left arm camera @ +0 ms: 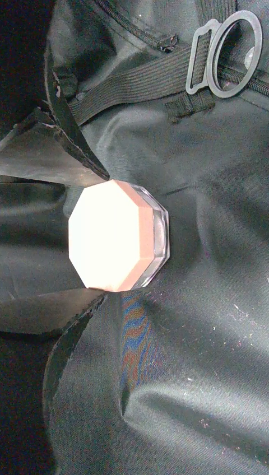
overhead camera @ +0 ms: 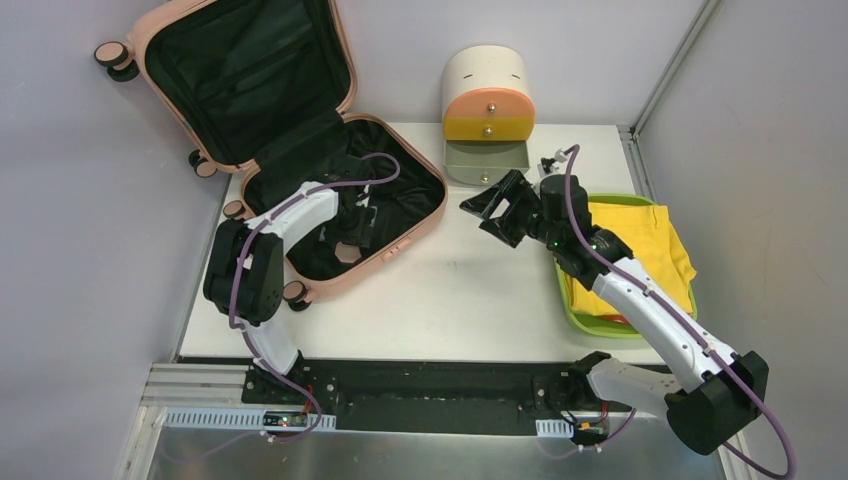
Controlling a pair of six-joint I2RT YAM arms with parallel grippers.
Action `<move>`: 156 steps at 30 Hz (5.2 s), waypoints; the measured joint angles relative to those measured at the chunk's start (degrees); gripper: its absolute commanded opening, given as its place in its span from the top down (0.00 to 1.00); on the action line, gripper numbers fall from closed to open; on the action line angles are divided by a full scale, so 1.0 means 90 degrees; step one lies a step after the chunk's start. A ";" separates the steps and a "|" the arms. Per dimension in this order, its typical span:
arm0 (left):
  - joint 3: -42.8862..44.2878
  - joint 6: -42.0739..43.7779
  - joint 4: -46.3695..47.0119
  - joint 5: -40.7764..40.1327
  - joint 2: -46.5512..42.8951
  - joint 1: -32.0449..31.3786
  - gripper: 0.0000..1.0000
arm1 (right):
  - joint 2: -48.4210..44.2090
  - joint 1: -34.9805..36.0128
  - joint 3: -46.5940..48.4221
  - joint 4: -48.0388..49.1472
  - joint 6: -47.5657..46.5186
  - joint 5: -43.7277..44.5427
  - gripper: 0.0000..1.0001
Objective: Open, take out, and arrange the luggage
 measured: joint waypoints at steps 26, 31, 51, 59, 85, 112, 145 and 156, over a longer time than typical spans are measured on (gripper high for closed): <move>0.0015 0.0508 -0.0010 0.0670 -0.1829 0.0248 0.80 | 0.1139 0.0129 0.0236 0.0165 0.0036 -0.0022 0.20; 0.0029 0.0857 -0.0012 0.1814 -0.2671 0.0236 0.82 | 0.1991 0.0155 0.0920 0.0563 0.0192 -0.0556 0.11; -0.0158 0.1950 -0.0131 0.3123 -0.3424 -0.0440 0.82 | 0.3939 0.1443 0.2482 0.0583 0.0933 -0.2186 0.48; -0.0160 0.1923 -0.0151 0.3167 -0.3436 -0.0435 0.43 | 0.3934 0.1447 0.2467 0.0498 0.0760 -0.2249 0.77; -0.2183 0.1647 -0.0131 0.1936 -0.5928 -0.0440 0.01 | 0.3342 -0.2028 0.1848 0.0646 0.2098 0.0063 0.78; -0.2477 0.1559 0.0044 0.1936 -0.6392 -0.0440 0.01 | 0.6540 -0.2266 0.4056 0.0697 0.3497 0.1270 0.48; -0.2584 0.1557 0.0075 0.1938 -0.6431 -0.0440 0.01 | 0.4711 -0.2290 0.1698 0.0901 0.2895 0.1214 0.93; -0.2599 0.1557 0.0114 0.1938 -0.6433 -0.0440 0.01 | 0.5173 -0.2118 0.1411 0.2365 0.3334 0.1299 0.93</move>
